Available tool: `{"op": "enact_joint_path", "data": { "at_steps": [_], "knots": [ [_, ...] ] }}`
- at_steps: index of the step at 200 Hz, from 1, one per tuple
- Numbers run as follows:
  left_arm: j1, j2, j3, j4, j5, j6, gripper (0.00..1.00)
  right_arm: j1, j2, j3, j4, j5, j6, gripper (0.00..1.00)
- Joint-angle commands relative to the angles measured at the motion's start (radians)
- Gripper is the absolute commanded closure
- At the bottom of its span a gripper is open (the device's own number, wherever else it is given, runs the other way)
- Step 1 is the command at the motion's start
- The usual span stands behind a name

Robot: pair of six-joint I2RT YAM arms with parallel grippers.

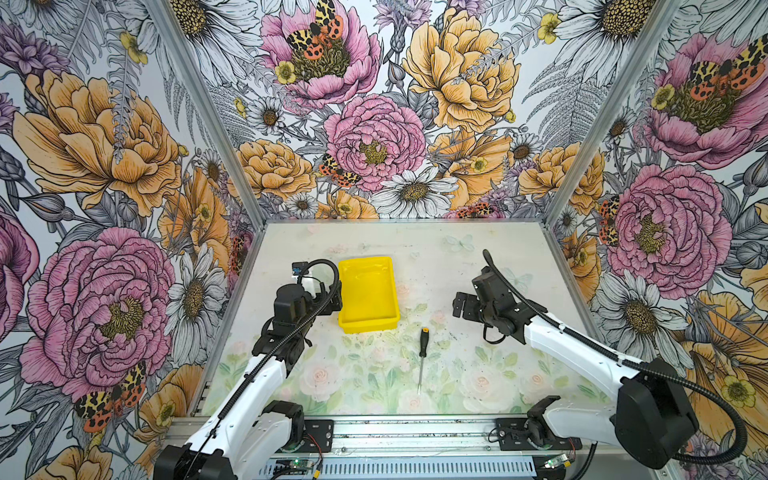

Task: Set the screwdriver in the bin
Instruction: 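Move the right gripper over the black screwdriver handle while the left arm rises slightly, then lower the right gripper and close it on the screwdriver handle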

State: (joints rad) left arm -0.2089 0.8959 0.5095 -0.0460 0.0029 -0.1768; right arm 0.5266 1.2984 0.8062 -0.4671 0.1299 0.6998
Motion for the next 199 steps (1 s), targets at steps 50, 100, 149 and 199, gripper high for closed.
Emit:
{"op": "enact_joint_path", "data": {
  "at_steps": [50,100,149,199],
  "knots": [
    [-0.173,-0.101,0.043,-0.133,-0.093,0.058,0.01,0.132,0.199,0.138,-0.018,-0.049,0.036,0.01],
    [-0.190,-0.132,0.027,-0.120,-0.205,0.069,0.01,0.165,0.348,0.260,-0.072,-0.095,-0.028,0.03],
    [-0.189,-0.131,0.026,-0.115,-0.205,0.074,0.01,0.196,0.419,0.292,-0.137,-0.119,-0.066,0.07],
    [-0.187,-0.130,0.023,-0.118,-0.268,0.085,0.01,0.260,0.457,0.284,-0.136,-0.122,-0.057,0.21]
  ]
}}
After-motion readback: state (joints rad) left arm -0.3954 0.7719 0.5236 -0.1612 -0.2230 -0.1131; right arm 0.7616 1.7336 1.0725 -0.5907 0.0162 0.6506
